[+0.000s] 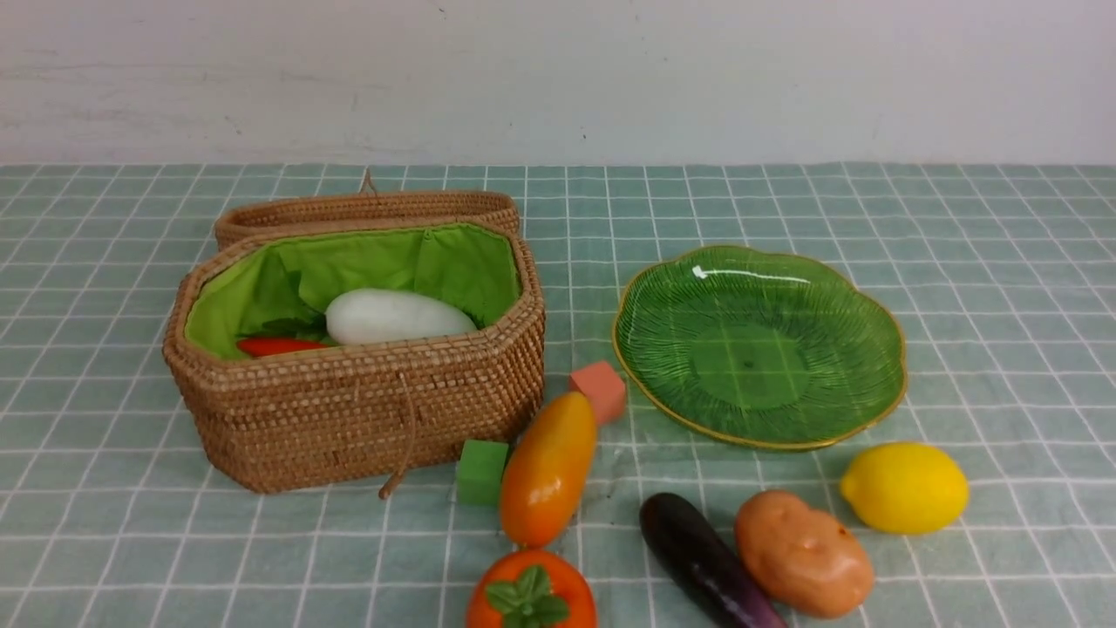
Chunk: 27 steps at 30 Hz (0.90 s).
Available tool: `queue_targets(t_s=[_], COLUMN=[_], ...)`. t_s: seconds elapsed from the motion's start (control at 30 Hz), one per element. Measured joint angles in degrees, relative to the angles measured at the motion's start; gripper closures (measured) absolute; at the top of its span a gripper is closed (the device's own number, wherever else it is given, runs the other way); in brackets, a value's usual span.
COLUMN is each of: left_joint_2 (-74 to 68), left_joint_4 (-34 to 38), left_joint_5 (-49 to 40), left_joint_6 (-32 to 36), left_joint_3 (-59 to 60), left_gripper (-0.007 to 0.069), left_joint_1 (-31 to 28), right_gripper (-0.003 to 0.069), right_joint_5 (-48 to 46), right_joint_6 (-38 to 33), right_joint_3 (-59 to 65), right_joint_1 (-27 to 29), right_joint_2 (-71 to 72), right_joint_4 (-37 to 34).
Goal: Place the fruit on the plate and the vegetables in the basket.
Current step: Grab a tomato with your right arm and place it on the plate on the right.
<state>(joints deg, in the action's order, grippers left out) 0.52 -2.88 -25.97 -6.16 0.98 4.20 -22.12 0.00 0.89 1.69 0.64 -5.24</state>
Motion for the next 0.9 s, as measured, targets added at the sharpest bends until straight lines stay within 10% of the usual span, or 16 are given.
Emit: queue_targets(t_s=[0.9], left_joint_2=[0.00], left_joint_4=[0.00], left_joint_5=[0.05], left_joint_6=[0.06], left_joint_3=[0.07], left_gripper=[0.0617], left_joint_1=[0.00], right_gripper=[0.0417], right_joint_5=[0.02], right_joint_6=[0.00], right_joint_3=[0.00], right_joint_1=[0.00], right_joint_2=[0.00], right_joint_4=[7.61])
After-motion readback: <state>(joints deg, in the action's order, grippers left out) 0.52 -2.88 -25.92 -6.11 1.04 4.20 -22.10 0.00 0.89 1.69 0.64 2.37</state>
